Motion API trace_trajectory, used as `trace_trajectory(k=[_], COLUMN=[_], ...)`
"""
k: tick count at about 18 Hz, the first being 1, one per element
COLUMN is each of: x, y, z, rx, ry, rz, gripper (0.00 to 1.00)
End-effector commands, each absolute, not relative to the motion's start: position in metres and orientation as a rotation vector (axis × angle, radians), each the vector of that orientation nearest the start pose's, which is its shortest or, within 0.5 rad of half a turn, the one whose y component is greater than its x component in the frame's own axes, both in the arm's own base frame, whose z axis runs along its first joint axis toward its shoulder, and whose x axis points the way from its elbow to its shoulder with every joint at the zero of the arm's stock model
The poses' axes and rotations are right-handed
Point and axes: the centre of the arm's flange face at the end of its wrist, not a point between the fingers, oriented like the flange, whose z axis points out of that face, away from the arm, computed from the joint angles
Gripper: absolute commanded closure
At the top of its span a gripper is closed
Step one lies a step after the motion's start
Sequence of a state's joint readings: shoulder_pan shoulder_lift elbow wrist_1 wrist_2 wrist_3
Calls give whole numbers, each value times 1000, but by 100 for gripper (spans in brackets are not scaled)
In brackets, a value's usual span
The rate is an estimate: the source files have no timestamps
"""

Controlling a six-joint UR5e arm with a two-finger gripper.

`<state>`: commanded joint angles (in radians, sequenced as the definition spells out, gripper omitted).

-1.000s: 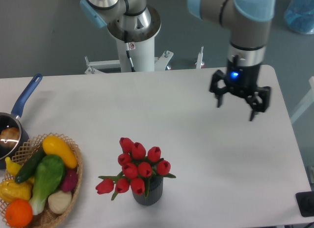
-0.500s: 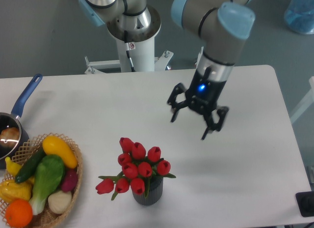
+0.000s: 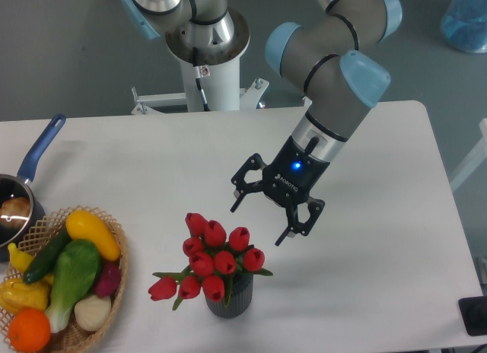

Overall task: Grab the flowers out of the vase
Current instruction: 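Lower the open gripper around the tulip stems above the vase rim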

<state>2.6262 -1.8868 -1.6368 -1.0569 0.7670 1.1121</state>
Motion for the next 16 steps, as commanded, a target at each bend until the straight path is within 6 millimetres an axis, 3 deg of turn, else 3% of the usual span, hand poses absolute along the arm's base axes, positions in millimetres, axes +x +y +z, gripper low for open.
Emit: trace_trajectory(k=[7, 12, 16], x=[-434, -445, -442], y=[489, 498, 509], z=[369, 362, 353], rx=[-2283, -2235, -2228], ry=[158, 185, 223], rz=[-333, -294, -275], gripper=[0, 0, 0])
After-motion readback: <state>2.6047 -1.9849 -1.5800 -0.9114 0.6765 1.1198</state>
